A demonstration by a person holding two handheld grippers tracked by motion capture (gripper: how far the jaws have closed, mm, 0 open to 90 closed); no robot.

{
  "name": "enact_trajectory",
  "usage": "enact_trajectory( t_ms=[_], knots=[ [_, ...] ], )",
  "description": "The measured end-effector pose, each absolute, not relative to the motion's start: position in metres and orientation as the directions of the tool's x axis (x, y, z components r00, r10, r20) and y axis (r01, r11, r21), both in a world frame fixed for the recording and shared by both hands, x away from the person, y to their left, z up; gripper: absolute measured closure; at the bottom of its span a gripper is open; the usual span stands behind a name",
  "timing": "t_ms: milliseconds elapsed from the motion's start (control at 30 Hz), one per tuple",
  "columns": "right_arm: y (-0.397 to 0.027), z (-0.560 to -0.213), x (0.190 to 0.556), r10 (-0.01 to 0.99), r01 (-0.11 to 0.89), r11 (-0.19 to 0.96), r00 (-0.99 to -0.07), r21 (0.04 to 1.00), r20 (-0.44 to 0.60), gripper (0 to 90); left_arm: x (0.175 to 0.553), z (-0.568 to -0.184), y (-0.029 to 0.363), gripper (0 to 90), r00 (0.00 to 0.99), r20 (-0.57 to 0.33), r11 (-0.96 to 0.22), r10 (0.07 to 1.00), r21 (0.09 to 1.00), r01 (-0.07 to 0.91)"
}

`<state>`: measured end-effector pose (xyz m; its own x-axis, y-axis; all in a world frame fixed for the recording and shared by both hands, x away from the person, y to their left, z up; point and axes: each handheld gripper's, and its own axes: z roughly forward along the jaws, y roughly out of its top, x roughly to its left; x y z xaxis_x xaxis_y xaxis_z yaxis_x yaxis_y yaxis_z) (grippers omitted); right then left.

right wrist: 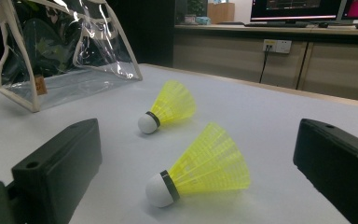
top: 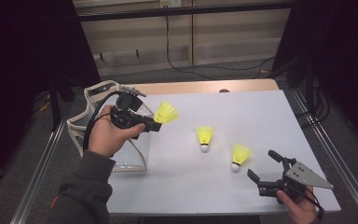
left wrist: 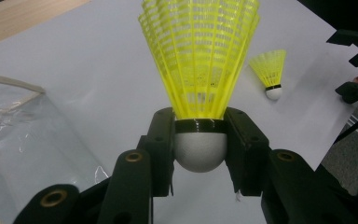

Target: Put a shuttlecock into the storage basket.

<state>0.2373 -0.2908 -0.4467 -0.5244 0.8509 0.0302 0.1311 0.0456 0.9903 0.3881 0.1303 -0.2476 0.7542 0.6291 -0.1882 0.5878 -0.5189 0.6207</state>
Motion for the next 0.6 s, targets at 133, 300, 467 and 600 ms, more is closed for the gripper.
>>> enact_trajectory(
  t_ms=[133,300,467,600],
  knots=[
    [-0.2906,-0.4466,0.2371,0.85,0.131,0.045,-0.526,0.99,0.031,0.9,0.3885,-0.2452,0.1306,65.1,0.75,-0.182,-0.515,0.635,0.623,0.588],
    [-0.2906,-0.4466,0.2371,0.85,0.131,0.045,-0.526,0.99,0.031,0.9,0.3899,-0.2431,0.131,65.1,0.748,-0.173,-0.52,0.641,0.62,0.588],
    [-0.2906,-0.4467,0.2373,0.851,0.131,0.047,-0.525,0.99,0.029,0.9,0.3921,-0.2406,0.132,65.1,0.746,-0.167,-0.521,0.645,0.618,0.589],
    [-0.2906,-0.4466,0.2371,0.85,0.131,0.045,-0.525,0.99,0.031,0.9,0.3935,-0.2394,0.1325,65.1,0.739,-0.17,-0.512,0.652,0.62,0.595]
  ],
)
